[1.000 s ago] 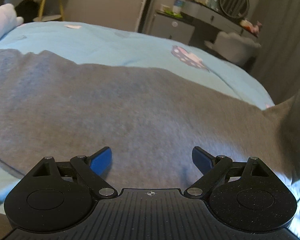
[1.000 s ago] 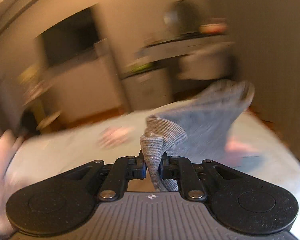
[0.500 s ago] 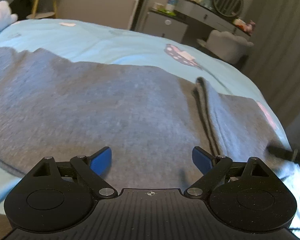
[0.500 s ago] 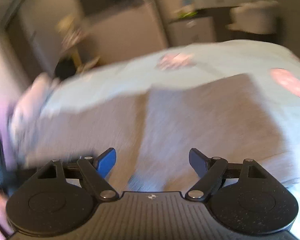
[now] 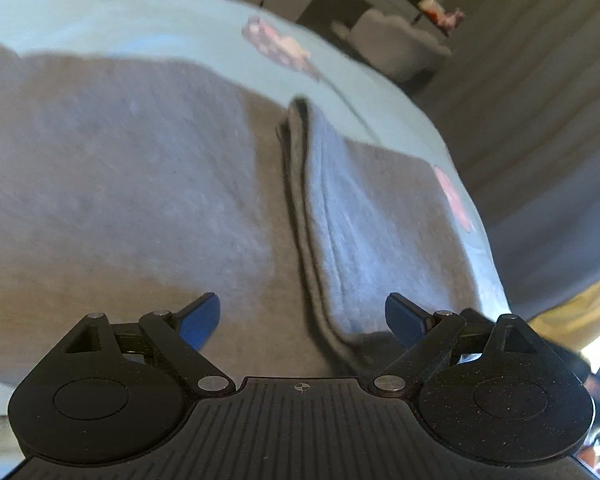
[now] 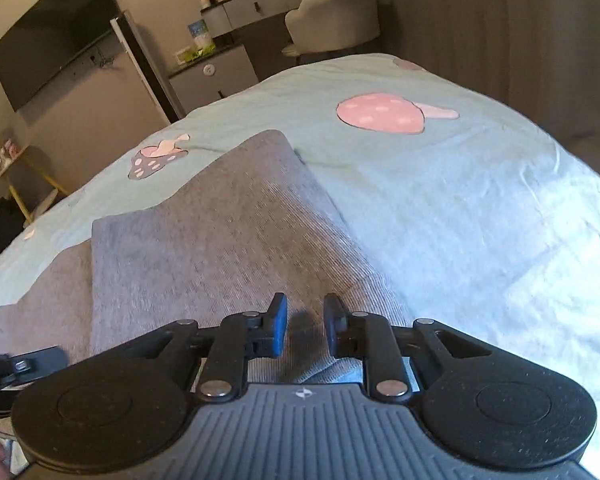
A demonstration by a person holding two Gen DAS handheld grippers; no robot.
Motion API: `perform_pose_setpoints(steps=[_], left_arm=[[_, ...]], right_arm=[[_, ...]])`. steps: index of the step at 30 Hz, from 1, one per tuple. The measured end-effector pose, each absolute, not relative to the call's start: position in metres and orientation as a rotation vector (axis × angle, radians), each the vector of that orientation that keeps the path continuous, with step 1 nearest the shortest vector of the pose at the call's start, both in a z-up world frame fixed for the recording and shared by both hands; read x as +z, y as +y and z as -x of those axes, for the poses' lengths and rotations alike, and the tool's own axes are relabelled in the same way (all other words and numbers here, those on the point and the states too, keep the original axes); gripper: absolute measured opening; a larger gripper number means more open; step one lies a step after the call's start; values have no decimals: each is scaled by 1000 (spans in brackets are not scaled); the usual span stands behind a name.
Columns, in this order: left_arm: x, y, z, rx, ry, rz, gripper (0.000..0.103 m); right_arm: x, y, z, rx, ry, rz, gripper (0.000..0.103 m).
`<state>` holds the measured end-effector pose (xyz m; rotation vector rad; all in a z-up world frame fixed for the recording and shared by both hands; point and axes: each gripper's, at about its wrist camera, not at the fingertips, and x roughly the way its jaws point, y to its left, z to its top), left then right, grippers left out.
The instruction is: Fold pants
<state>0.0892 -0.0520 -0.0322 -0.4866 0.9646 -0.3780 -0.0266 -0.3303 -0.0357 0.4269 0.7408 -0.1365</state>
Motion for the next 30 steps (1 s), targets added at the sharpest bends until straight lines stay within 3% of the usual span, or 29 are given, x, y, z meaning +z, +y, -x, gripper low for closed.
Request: perform_pose_setpoints(steps=[5, 13, 16, 18, 20, 25, 30], left_arm=[[-39, -73, -112, -387, 963, 501, 95], [-57, -81, -144, -420, 972, 739, 91], [-58, -87, -146, -429, 970, 782, 73], [-63, -98, -149, -454, 1029, 759, 37], [-69, -104, -152, -427, 1082, 720, 21], [-58, -87, -152, -436, 1060, 748, 17], [-12, -72, -145, -471, 964, 574, 16]], right_arm=[[-43, -356, 23, -102, 710, -587, 20], [-50, -355, 18, -90, 694, -607, 20], [-53, -361, 18, -88, 675, -654, 20], [-53, -361, 19, -86, 659, -659, 20], [-50, -360, 20, -82, 640, -651, 22], [-43, -374, 39, -72, 523, -767, 36], [-51, -384, 38, -81, 548, -844, 37]])
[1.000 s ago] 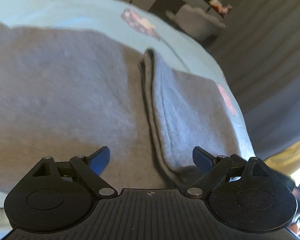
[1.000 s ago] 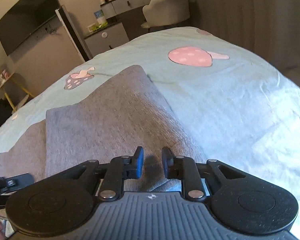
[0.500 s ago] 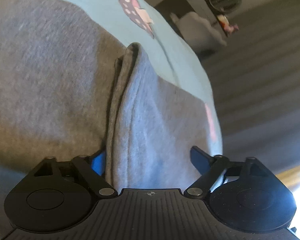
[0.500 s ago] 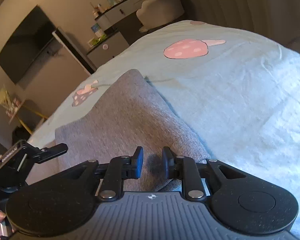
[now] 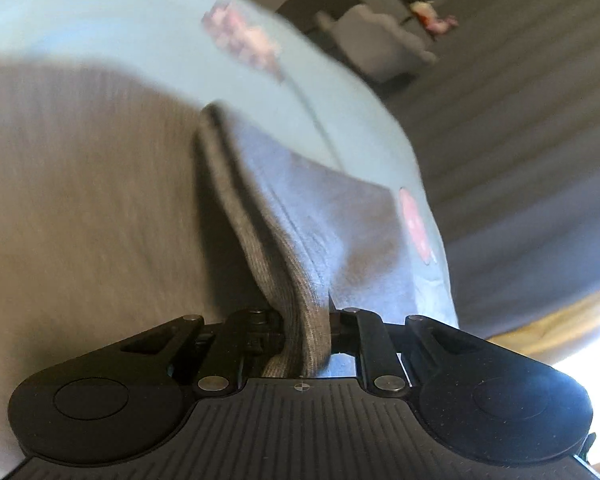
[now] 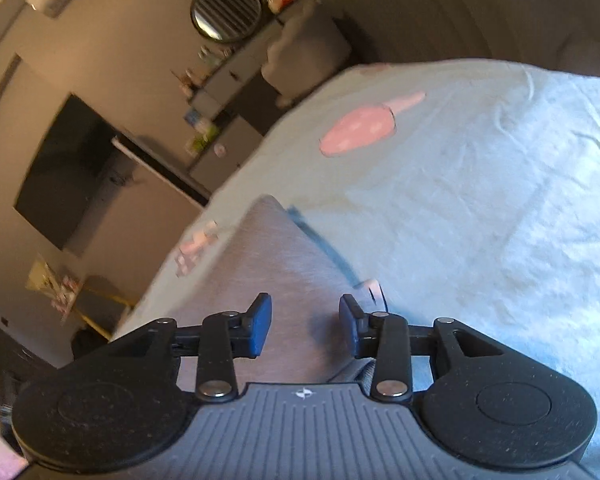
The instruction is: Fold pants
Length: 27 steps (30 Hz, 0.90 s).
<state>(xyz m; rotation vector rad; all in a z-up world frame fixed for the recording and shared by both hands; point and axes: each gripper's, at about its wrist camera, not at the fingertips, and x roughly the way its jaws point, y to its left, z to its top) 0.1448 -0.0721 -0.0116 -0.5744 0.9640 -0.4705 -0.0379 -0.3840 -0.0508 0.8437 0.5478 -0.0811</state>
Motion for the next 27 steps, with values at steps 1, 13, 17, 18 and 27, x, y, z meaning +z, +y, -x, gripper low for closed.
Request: perform_pose_setpoints(steps=[1, 13, 17, 18, 27], left_arm=[[-4, -67, -143, -462, 946, 533, 16], [-20, -13, -116, -306, 1013, 375, 44], [-30, -11, -109, -329, 997, 392, 49], [-32, -13, -108, -330, 992, 385, 51], [-33, -35, -98, -334, 962, 288, 67]], right_arm=[[-50, -381, 35, -72, 556, -827, 37], [-47, -360, 18, -58, 646, -678, 48], [-38, -350, 22, -63, 624, -614, 31], [-37, -348, 23, -61, 623, -600, 29], [-41, -321, -3, -97, 760, -415, 29]])
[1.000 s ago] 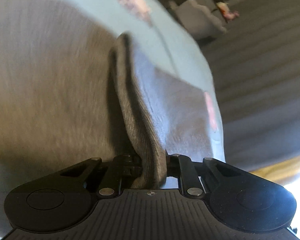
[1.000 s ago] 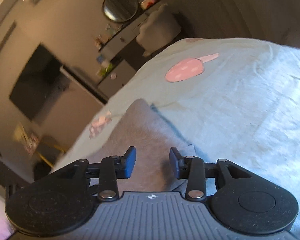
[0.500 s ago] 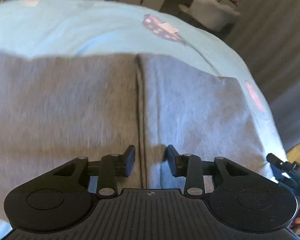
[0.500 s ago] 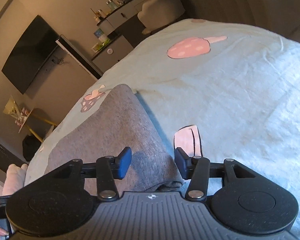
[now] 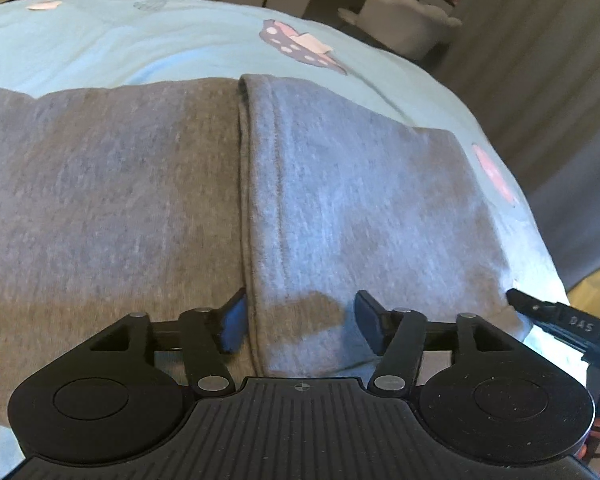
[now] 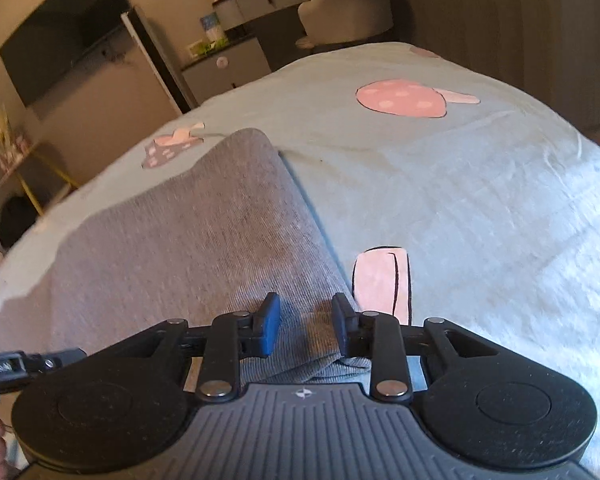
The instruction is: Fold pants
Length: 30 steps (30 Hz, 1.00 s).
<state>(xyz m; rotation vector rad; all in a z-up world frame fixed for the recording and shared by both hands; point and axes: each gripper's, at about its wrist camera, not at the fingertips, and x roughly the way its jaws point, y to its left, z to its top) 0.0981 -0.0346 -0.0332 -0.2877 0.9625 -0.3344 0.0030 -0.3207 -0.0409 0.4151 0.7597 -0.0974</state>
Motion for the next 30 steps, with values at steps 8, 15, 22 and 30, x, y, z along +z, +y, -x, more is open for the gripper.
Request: perform_pose_setpoints(steps=[8, 15, 22, 30], left_arm=[[-33, -37, -98, -324, 948, 297, 63], [-37, -40, -104, -326, 938, 307, 55], [-44, -29, -107, -353, 931, 377, 24], [-29, -15, -98, -365, 876, 429, 17]], right_arm=[[-43, -318, -2, -112, 754, -412, 29], [-42, -315, -3, -119, 760, -398, 33], [-37, -309, -1, -130, 762, -362, 47], [-25, -301, 8, -126, 723, -308, 60]])
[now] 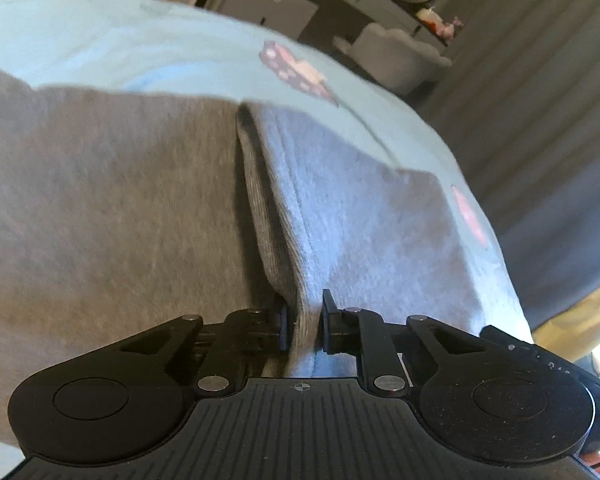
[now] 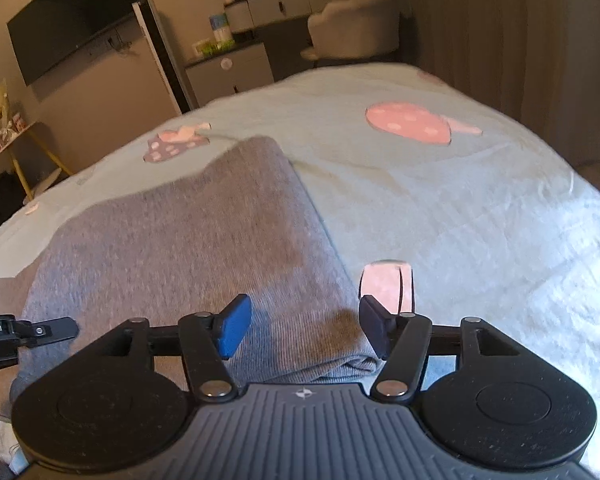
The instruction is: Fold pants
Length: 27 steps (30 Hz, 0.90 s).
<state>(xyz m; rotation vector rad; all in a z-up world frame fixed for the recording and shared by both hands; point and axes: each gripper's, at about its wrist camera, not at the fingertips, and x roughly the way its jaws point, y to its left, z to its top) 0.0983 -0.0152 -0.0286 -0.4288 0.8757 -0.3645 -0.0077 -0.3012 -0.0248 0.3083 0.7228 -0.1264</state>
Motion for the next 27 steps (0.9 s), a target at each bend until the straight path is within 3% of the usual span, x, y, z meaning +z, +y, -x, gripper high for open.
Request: perform_pose_setpoints(steps=[5, 8, 11, 16, 20, 22, 24, 27], left_arm=[[-8, -8, -86, -249, 821, 318, 18], [-14, -8, -90, -219, 876, 266, 26], [-15, -8, -93, -205, 864, 267, 31], [-11, -8, -112, -215, 825, 284, 47], [-21, -11, -130, -199, 850, 301, 44], [-22, -11, -135, -203, 851, 323, 38], [-19, -13, -136, -207, 835, 314, 24], [-11, -18, -125, -188, 735, 270, 23]], right_arm=[[-12, -287, 20, -115, 647, -220, 60], [-9, -280, 21, -44, 635, -211, 58], [-13, -273, 15, 18, 677, -194, 38], [-30, -279, 1, 11, 773, -250, 35], [-40, -290, -2, 10, 765, -316, 34], [-43, -291, -2, 13, 762, -324, 34], [-43, -289, -5, 15, 761, -330, 34], [-44, -289, -3, 19, 758, -328, 35]])
